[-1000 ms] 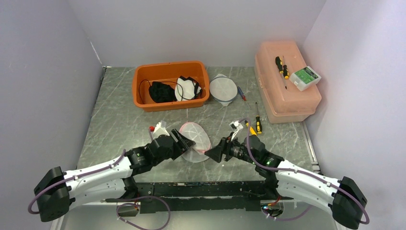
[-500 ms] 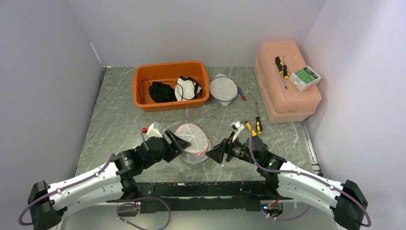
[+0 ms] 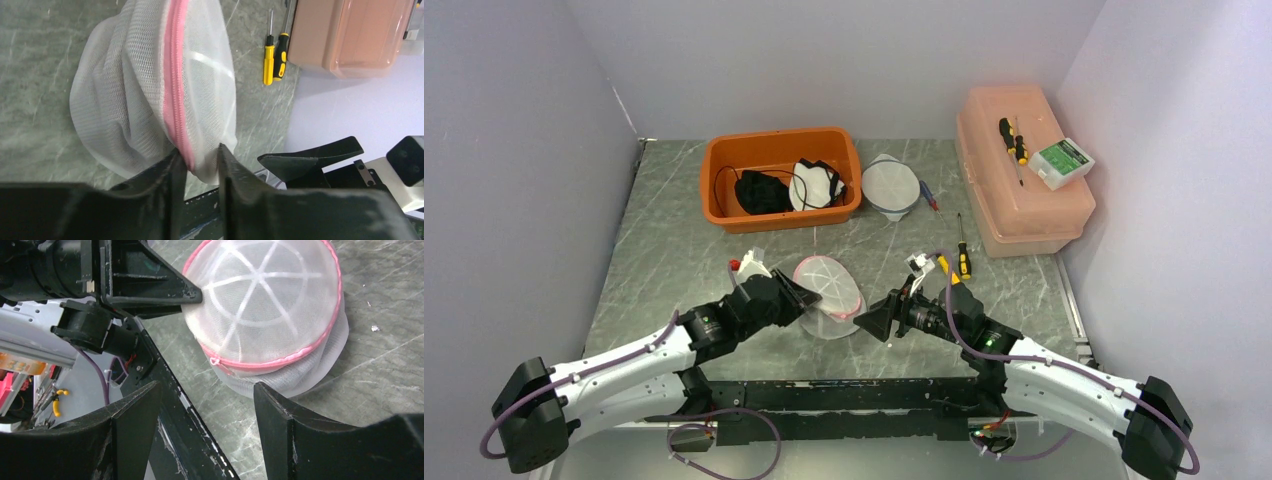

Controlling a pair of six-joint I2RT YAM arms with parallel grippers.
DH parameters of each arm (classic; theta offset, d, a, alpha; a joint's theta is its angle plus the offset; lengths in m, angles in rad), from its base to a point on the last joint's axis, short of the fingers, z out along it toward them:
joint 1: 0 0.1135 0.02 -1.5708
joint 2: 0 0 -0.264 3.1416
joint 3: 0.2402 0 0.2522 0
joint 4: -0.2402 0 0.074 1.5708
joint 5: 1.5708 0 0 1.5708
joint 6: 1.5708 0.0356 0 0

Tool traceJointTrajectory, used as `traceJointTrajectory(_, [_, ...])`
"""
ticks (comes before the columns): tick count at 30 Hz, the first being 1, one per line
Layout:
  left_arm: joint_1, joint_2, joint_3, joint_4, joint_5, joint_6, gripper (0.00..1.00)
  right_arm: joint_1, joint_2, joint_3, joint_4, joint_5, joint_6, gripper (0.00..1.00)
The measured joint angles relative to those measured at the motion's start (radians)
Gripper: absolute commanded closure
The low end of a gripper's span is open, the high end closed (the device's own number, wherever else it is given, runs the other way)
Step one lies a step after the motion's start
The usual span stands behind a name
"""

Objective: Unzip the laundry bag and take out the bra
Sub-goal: Unzip the laundry bag at the center of the board.

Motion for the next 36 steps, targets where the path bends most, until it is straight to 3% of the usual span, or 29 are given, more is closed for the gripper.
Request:
traceJointTrajectory(5, [0.025, 0.029, 0.005, 0.058, 0.017, 0.016, 0.97, 0.002, 0.000, 0.000, 0.000, -0.001, -0.001, 0.28])
traceJointTrajectory(15, [0.028, 0.034, 0.050, 0.086, 0.051, 0.019, 0.97, 0.013, 0.019, 0.000, 0.010, -0.046, -0.007, 0.28])
traceJointTrajectory(36, [0.028, 0.032, 0.048, 0.151, 0.086, 0.008, 0.97, 0.014, 0.267, 0.010, 0.163, -0.143, 0.073, 0.38])
